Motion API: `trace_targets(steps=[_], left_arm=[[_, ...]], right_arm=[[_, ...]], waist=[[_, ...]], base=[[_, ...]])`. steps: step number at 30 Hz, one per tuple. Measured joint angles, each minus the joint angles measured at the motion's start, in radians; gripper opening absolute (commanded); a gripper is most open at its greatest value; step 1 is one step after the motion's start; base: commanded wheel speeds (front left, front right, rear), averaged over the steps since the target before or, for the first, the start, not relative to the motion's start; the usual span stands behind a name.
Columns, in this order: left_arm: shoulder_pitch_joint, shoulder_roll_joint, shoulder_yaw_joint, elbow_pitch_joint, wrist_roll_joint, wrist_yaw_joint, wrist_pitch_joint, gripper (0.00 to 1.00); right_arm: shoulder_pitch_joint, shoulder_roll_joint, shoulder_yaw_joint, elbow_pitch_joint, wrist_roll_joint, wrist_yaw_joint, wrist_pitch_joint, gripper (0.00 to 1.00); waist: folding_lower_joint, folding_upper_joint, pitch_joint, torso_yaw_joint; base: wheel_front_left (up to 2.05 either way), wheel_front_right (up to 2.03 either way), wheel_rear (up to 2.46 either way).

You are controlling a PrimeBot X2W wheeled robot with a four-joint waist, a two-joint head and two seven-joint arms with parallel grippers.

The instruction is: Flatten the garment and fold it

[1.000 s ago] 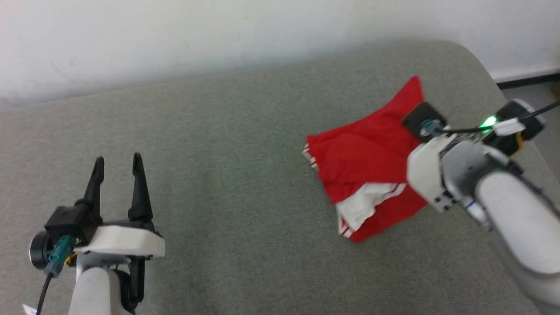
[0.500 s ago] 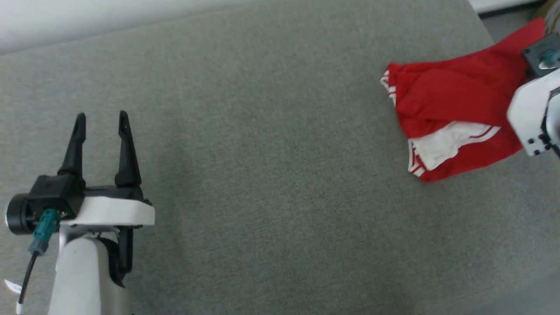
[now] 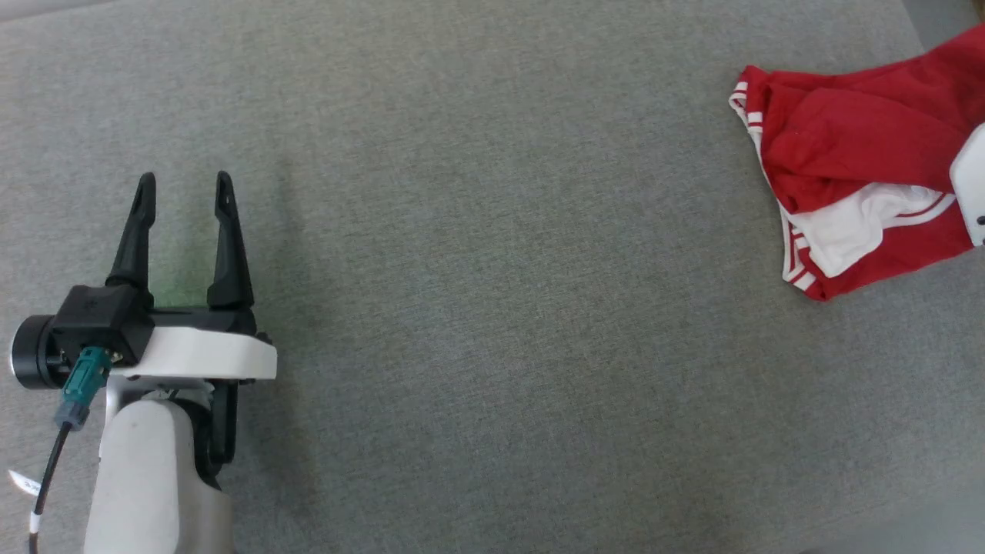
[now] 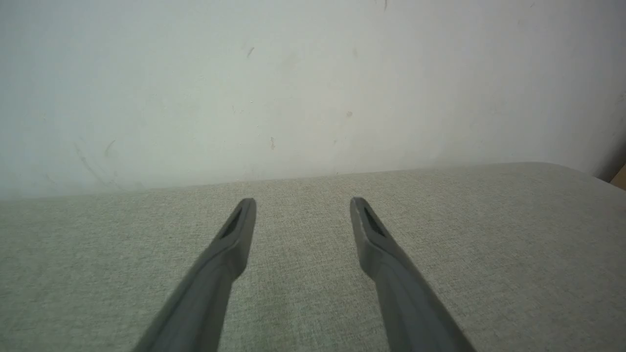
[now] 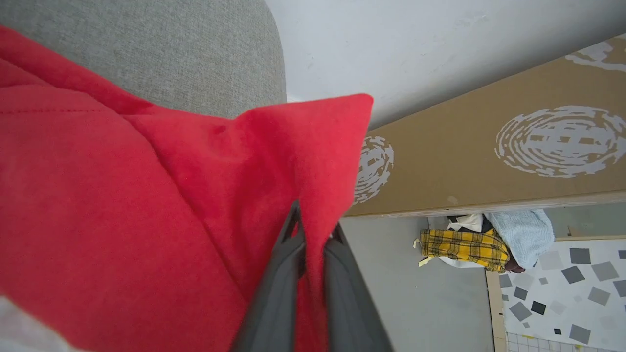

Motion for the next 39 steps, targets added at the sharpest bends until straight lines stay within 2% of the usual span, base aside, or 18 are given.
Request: trace_targets(steps=[1,2,3,9,13,21,31,35,39], left_arm=[[0.000,0.001,0.000,0.005,0.000,0.000,0.000,1.00],[0.000,0.000,-0.001,0.009,-0.001,0.000,0.000,1.00],[0.000,0.000,-0.002,0.016,-0.002,0.000,0.000,1.00],[0.026,-0.017,-0.016,0.066,-0.022,0.003,-0.002,1.00],[0.053,-0.026,-0.023,0.106,-0.042,0.009,-0.009,1.00],[0.117,-0.049,-0.053,0.134,-0.072,0.017,-0.010,1.00],[0.163,-0.056,-0.080,0.134,-0.108,0.017,-0.010,1.00],[0.167,-0.058,-0.091,0.138,-0.117,0.017,-0.010,1.00],[0.182,-0.058,-0.101,0.142,-0.121,0.016,-0.010,1.00]], right_arm=[[0.000,0.008,-0.023,0.011,-0.007,0.000,-0.004,0.43],[0.000,0.015,-0.047,0.022,-0.010,0.000,-0.006,0.90],[0.001,0.021,-0.069,0.026,-0.015,0.000,-0.020,1.00],[0.043,0.046,-0.177,0.023,-0.008,0.000,-0.134,1.00],[0.117,0.082,-0.223,-0.013,0.042,0.000,-0.220,1.00],[0.302,0.151,-0.262,-0.177,0.169,0.000,-0.349,1.00],[0.555,0.307,-0.207,-0.543,0.252,0.000,-0.371,1.00],[0.639,0.350,-0.167,-0.630,0.260,0.000,-0.358,1.00],[0.698,0.373,-0.131,-0.655,0.272,0.000,-0.361,1.00]], waist=[[0.0000,0.0000,-0.004,0.003],[0.0000,0.0000,-0.010,0.007],[-0.0001,0.0000,-0.017,0.010],[-0.0003,0.0000,-0.087,0.027],[-0.0003,0.0000,-0.149,0.041],[-0.0005,0.0000,-0.279,0.083],[-0.0004,-0.0001,-0.370,0.187],[-0.0003,-0.0002,-0.395,0.227],[-0.0002,-0.0001,-0.414,0.259]], base=[[0.00,0.00,0.00],[0.00,0.00,0.00],[0.00,0.00,0.00],[0.00,0.00,0.00],[0.00,0.00,0.00],[0.00,0.00,0.00],[0.00,0.00,0.00],[0.00,0.00,0.00],[0.00,0.00,0.00]])
